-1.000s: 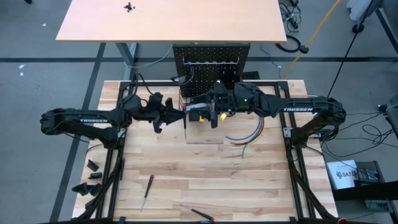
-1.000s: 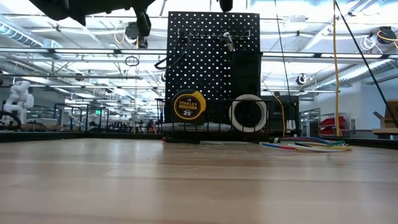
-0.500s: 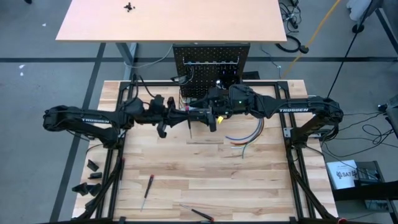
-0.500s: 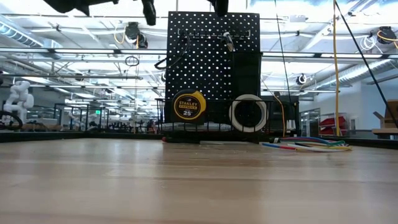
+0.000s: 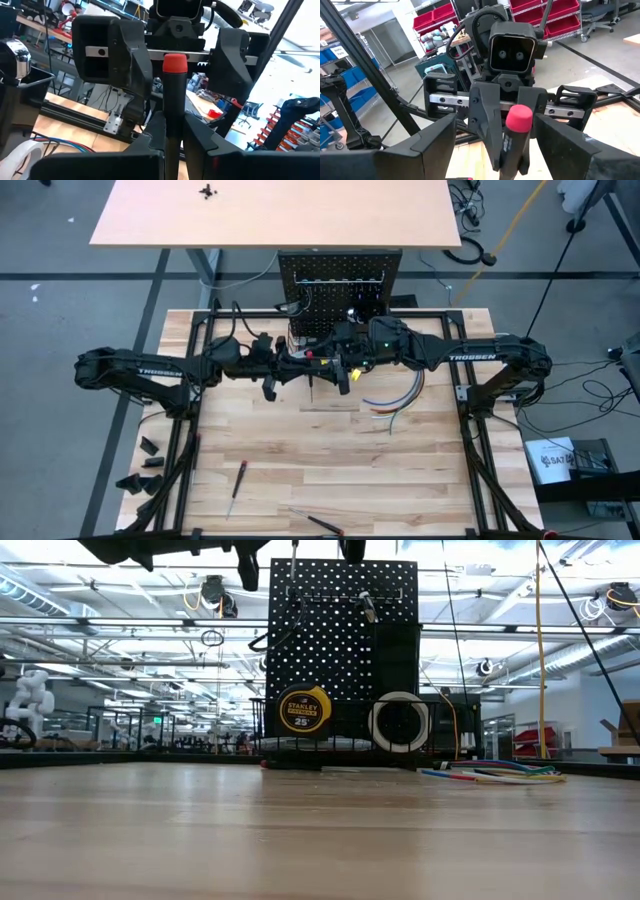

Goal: Hang tools onto peg board
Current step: Hang the screwdriver on the pegboard

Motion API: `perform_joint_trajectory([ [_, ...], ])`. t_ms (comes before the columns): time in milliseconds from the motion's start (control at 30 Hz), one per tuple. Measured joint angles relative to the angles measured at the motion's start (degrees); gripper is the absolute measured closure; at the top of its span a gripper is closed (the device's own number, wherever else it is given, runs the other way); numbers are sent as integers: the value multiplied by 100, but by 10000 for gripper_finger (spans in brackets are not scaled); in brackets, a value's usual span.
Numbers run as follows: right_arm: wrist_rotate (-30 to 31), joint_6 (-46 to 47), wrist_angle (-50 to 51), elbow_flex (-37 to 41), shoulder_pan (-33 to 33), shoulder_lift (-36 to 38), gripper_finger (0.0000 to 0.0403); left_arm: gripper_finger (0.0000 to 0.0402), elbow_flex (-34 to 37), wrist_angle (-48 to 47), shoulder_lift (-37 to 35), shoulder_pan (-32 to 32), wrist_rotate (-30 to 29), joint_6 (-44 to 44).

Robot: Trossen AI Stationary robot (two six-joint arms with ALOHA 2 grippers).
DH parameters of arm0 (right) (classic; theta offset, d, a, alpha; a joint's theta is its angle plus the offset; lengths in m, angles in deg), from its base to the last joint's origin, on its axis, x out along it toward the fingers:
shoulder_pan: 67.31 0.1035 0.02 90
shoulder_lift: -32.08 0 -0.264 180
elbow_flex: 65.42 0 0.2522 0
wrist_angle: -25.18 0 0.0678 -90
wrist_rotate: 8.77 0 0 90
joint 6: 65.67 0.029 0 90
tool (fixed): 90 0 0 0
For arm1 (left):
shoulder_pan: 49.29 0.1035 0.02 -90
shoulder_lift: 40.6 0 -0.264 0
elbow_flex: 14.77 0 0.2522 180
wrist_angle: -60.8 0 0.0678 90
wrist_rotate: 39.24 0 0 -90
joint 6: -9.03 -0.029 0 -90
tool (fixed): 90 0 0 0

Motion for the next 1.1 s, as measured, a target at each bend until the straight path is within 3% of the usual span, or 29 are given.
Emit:
perform_joint_trajectory([
  [167, 4, 1, 9, 0, 0, 0, 194, 374, 0, 11, 0, -4, 2, 40],
  [400, -1, -324, 35, 0, -11, 0, 358, 374, -7, 13, 31, -4, 39, 98],
  [500, 3, -421, 29, 1, 21, 0, 357, 365, -9, 15, 31, -9, 63, 92],
  [800, 21, -448, -2, 0, 26, 0, 357, 241, -9, -17, 33, -11, 17, 168],
  [1100, 134, -426, -373, 2, 25, 2, 357, 228, -9, -373, 33, -11, 4, 106],
])
